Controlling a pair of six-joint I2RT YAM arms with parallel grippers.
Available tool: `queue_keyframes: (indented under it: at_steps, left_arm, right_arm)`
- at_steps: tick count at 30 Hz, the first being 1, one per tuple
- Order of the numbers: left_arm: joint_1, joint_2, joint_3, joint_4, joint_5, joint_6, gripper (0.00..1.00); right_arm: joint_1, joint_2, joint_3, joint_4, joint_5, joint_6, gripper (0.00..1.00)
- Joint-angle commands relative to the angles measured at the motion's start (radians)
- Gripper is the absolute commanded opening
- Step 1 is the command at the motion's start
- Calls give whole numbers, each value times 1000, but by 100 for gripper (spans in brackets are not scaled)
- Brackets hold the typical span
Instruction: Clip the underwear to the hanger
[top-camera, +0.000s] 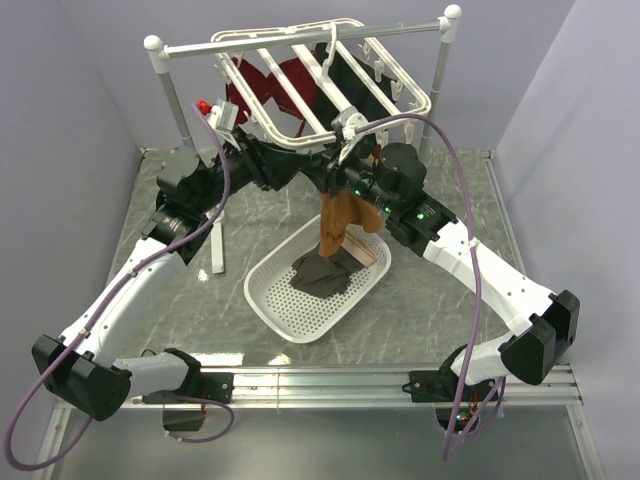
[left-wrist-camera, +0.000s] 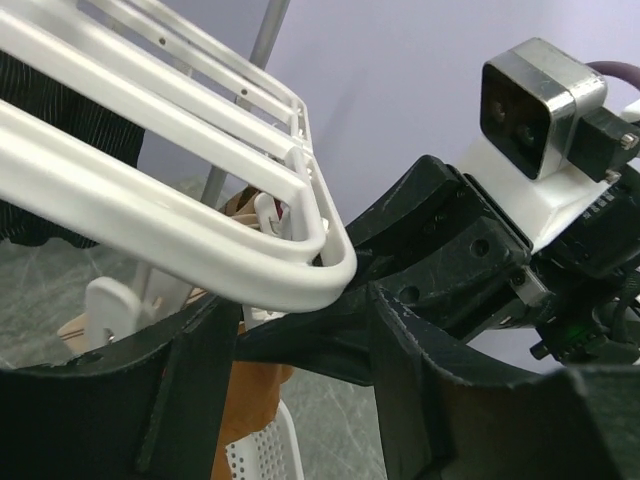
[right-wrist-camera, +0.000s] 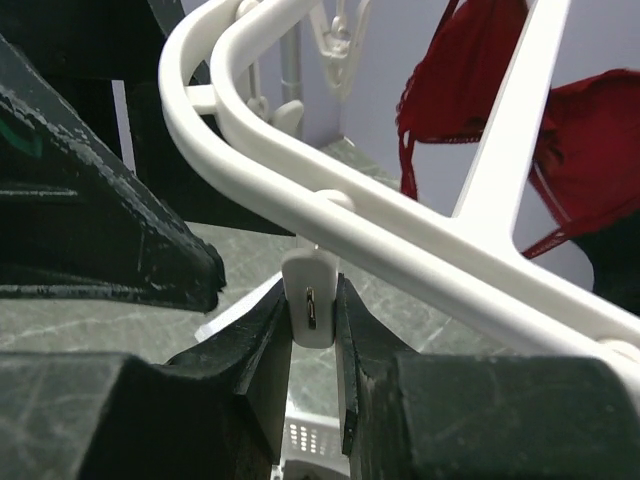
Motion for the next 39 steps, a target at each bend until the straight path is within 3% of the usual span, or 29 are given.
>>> queue_keyframes:
  at_steps: [1,8,22,25,28,31,32,34,35,39]
  left_arm:
    - [-40,3,48,-42,-86,39,59]
    - [-75,20,80,-142,-239,36,62]
    - [-91,64,94,-87,-247,-31,57]
    - [-92,72,97,-82,-255,-51,53]
    - [-92,64,91,-73,-268,-53,43]
    - [-91,59,89,-73,-259,-48,21]
    - [-92,59,89,-75,-258,-48,12]
    - [-91,58,92,-91,-256,-46,6]
    - [-91,59,94,-95,-256,-45,1]
    - [-92,58,86,-92,-242,-46,0]
  right_arm:
    - [17,-38,34,-26,34,-26,0]
    - [26,-68,22,-38,58,-23,0]
    - [44,-66,33,-58,43,-43,0]
    - [47,-66,34,-60,45,-46,0]
    - [49,-72,27,-60,48,-52,0]
    - [49,-81,19,-68,55,-53,1]
    - [49,-81,15,-69,62,-49,8]
    - [44,-94,-1,-69,60,-46,28]
    - [46,-100,-5,-69,68,-46,32]
    - [24,-133,-38,-84,45,-44,42]
